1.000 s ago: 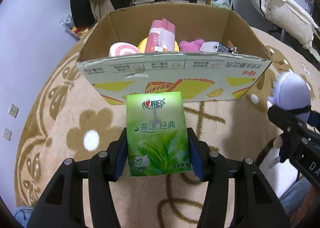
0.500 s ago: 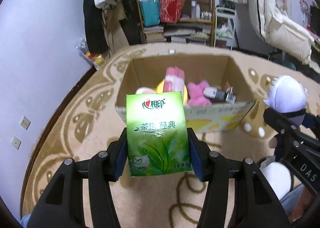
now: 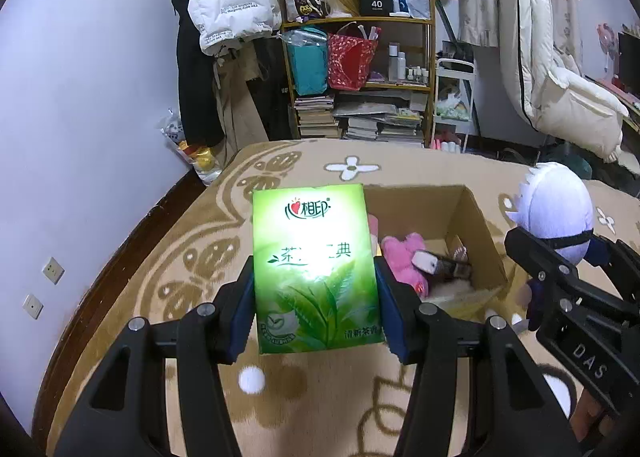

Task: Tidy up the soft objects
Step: 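Lift green tissue pack with left tool while right tool carries plush doll to box, then lower green pack into box and open left tool while right tool releases plush doll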

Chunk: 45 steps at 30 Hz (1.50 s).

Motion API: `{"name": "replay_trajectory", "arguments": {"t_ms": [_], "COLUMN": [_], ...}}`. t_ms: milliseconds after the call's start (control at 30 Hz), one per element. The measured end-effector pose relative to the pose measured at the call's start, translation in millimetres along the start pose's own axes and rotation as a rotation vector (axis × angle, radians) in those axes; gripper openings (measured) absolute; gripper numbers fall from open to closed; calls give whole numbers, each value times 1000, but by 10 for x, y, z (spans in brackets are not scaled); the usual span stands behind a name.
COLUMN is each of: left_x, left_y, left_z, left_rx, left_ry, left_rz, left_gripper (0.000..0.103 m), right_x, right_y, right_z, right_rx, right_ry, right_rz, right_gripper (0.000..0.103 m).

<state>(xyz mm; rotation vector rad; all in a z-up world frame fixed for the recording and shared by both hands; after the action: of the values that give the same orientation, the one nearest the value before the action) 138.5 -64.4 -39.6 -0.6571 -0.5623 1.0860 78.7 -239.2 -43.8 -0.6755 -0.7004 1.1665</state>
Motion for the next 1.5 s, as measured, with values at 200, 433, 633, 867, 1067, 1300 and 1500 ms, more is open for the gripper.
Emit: {"name": "replay_trajectory", "arguments": {"t_ms": [200,433,633,867,1067,1300,1500], "left_x": [28,107,149,169,200,254,329], "left_y": [-132,-228,-241,-149,-98,-87,-73], "left_z": [-212,-506,-727,-903,-998,-994,-890], "left_rx": [10,48,76,96,111,113,102], "left_ry": [-13,-7,-9,-6,3,-2,-20], "left_rz": [-12,10,16,42,59,78,92], "left_gripper": [53,53,53,53,53,54,56], "right_x": [72,30,7,63,84,64,52], "right_y": [-141,-206,-190,-220,-136,-29,-25], "right_z": [-144,-385,-597,-808,-937,-1023,-992], "right_rx": [-18,-5,26,54,89,134,119], "right_ry": [-23,-50,-55,-39,-22,-1,4], "right_rz": [10,-18,-19,30,53,68,67], "right_gripper": [66,67,67,68,69,72,82]}}
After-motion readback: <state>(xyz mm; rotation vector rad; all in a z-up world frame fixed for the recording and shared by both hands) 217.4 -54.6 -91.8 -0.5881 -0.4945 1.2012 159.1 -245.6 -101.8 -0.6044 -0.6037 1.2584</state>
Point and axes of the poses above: each gripper's, at about its wrist camera, not at the fingertips, and z roughly against the way its jaws point, x to its left, y to its underside, the point moved 8 cm from there along -z, roughly the way its jaws point, and after that the axes turned 3 degrees about x, right-handed, at the moved point
